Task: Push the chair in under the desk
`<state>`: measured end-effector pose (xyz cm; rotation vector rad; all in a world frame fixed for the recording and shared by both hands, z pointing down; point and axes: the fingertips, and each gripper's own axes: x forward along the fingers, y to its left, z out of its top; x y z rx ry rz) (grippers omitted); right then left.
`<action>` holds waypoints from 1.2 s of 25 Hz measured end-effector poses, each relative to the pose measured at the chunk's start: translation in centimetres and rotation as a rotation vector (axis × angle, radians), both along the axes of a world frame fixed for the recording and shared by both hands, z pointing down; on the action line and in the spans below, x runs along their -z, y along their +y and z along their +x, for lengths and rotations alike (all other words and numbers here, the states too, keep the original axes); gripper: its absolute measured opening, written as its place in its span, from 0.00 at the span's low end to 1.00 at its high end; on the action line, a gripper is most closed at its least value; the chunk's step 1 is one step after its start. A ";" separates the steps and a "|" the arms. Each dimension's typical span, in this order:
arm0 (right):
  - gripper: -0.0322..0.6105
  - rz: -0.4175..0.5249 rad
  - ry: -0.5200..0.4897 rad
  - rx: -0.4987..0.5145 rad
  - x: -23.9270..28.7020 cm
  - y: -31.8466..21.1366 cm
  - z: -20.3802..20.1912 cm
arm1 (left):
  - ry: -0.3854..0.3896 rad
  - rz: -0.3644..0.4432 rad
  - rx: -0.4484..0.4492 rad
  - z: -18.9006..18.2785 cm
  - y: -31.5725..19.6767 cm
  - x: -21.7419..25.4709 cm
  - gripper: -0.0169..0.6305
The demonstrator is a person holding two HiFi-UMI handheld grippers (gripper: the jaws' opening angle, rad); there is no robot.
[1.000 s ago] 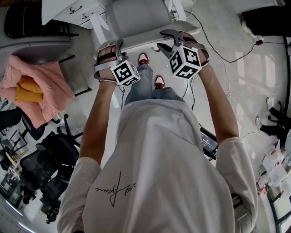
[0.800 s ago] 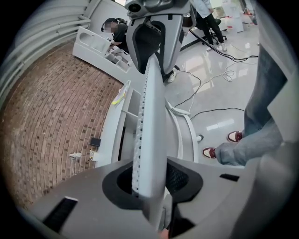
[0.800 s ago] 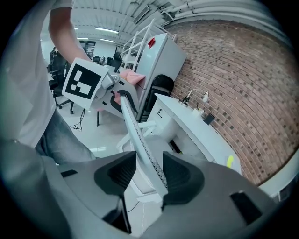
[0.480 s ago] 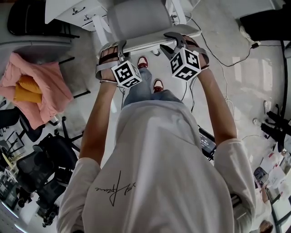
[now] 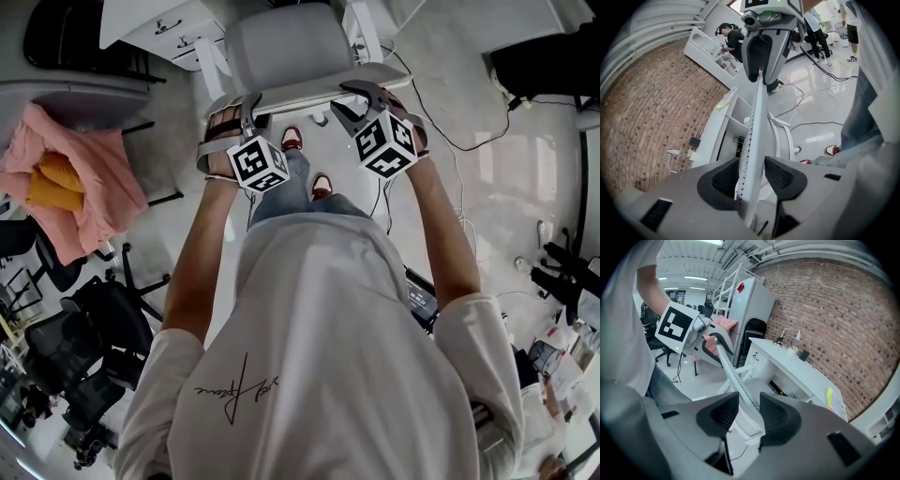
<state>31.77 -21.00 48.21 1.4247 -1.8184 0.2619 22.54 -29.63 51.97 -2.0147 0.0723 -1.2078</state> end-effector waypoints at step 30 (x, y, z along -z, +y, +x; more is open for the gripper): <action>0.10 0.228 -0.359 -0.209 7.5 5.1 -4.4 | 0.545 -0.501 0.368 -1.8 8.0 9.5 0.05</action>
